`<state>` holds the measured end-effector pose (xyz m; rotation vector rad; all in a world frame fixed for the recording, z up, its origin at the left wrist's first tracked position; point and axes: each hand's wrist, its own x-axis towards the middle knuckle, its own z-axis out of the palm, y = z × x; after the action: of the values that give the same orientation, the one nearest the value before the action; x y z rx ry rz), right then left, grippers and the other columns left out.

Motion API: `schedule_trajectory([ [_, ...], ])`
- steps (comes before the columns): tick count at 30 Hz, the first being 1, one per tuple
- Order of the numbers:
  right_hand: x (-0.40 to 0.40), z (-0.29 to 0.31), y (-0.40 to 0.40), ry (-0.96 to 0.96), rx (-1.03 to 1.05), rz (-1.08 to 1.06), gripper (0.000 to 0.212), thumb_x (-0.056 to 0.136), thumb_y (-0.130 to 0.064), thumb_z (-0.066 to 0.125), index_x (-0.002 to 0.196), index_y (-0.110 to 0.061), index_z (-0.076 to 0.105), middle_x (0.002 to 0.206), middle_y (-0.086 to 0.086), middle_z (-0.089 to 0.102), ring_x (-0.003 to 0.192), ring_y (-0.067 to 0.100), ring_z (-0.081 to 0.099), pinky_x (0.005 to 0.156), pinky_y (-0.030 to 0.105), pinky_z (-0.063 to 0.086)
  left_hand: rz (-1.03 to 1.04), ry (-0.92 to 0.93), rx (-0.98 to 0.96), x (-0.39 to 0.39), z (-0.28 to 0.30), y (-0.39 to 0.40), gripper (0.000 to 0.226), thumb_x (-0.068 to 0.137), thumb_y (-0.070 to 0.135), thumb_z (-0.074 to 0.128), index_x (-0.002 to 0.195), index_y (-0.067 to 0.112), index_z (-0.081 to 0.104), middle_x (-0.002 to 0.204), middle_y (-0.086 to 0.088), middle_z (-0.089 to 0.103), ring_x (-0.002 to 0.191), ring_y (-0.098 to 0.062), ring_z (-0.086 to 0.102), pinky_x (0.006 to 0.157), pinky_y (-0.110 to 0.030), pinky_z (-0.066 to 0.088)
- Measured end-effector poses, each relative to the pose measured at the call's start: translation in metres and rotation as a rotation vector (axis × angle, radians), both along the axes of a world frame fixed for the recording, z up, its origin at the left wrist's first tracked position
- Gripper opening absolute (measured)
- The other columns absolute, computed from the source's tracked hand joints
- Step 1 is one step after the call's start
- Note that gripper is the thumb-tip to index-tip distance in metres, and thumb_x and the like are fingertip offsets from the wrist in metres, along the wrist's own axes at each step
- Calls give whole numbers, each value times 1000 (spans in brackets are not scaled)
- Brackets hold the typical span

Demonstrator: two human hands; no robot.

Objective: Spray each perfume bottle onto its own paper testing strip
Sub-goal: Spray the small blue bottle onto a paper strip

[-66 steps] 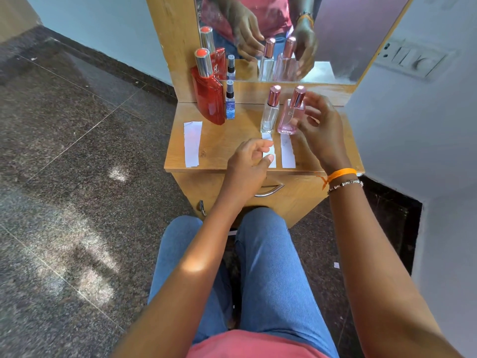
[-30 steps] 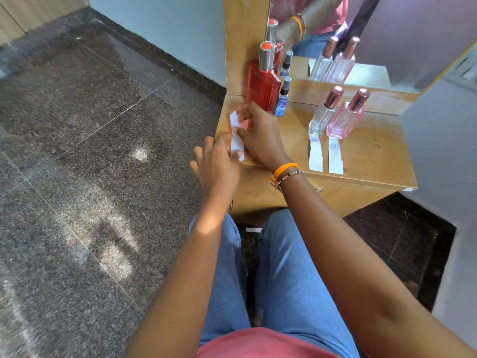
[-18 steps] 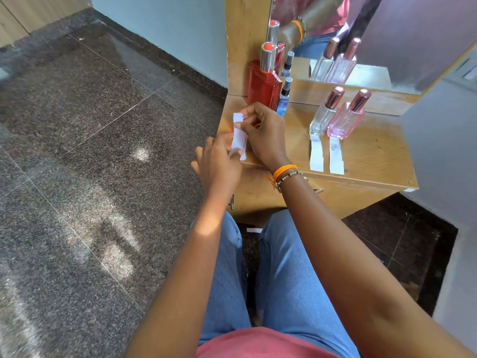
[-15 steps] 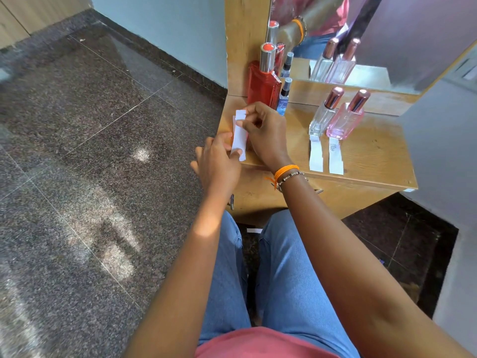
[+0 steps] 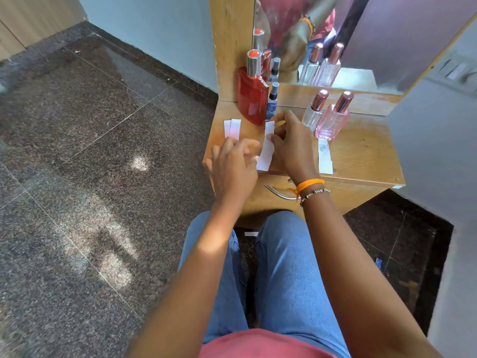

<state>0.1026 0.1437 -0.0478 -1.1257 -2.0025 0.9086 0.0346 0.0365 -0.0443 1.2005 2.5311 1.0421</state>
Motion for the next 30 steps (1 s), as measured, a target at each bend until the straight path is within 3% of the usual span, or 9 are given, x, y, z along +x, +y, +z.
schedule_trajectory([
  [3,2,-2,3,-86,33,-6,31,77,5,61,106,-6,57,82,4,61,76,21,57,69,30,46,-92,67,-79,10,-5,4,30,84,27,62,112,37,63,113,6,54,109,-22,41,81,-33,20],
  [6,-1,-2,3,-81,148,-18,36,77,7,61,110,-4,53,103,12,61,87,28,59,75,39,49,-119,87,-115,14,-9,6,25,86,30,60,110,38,65,114,5,53,110,-23,38,79,-32,17],
  [13,-27,14,15,-6,245,-100,58,79,20,41,134,2,39,132,21,51,118,32,52,99,38,44,-99,98,-91,13,-10,8,22,86,32,62,107,34,66,113,4,54,108,-24,39,79,-31,17],
  [19,-38,19,25,-84,264,-109,57,78,16,41,131,-5,40,118,18,59,102,35,57,75,40,46,-110,87,-69,12,-11,11,25,87,30,60,111,33,64,113,4,53,108,-25,39,80,-31,17],
  [22,-31,20,22,-94,279,-115,55,78,16,41,129,-4,41,111,18,60,96,34,59,69,36,45,-61,61,0,13,-8,12,31,89,17,55,116,32,60,112,3,54,107,-23,42,81,-33,21],
  [26,-6,27,3,-68,257,-111,48,81,9,52,125,-8,43,102,12,65,87,28,62,66,36,48,-67,-70,350,7,1,15,37,86,3,44,115,19,60,99,-1,53,98,-22,52,87,-39,40],
  [28,11,33,-7,-22,173,-71,45,80,2,63,120,-10,46,94,4,67,77,18,62,66,29,46,-133,-191,476,4,7,17,37,89,2,42,121,12,57,99,2,49,96,-2,50,93,-25,41],
  [30,25,38,-16,62,73,11,42,77,-2,71,113,-10,51,81,-3,63,66,2,57,64,21,45,-230,-351,462,5,14,19,34,94,12,41,126,15,52,105,2,52,93,14,49,90,-9,37],
])
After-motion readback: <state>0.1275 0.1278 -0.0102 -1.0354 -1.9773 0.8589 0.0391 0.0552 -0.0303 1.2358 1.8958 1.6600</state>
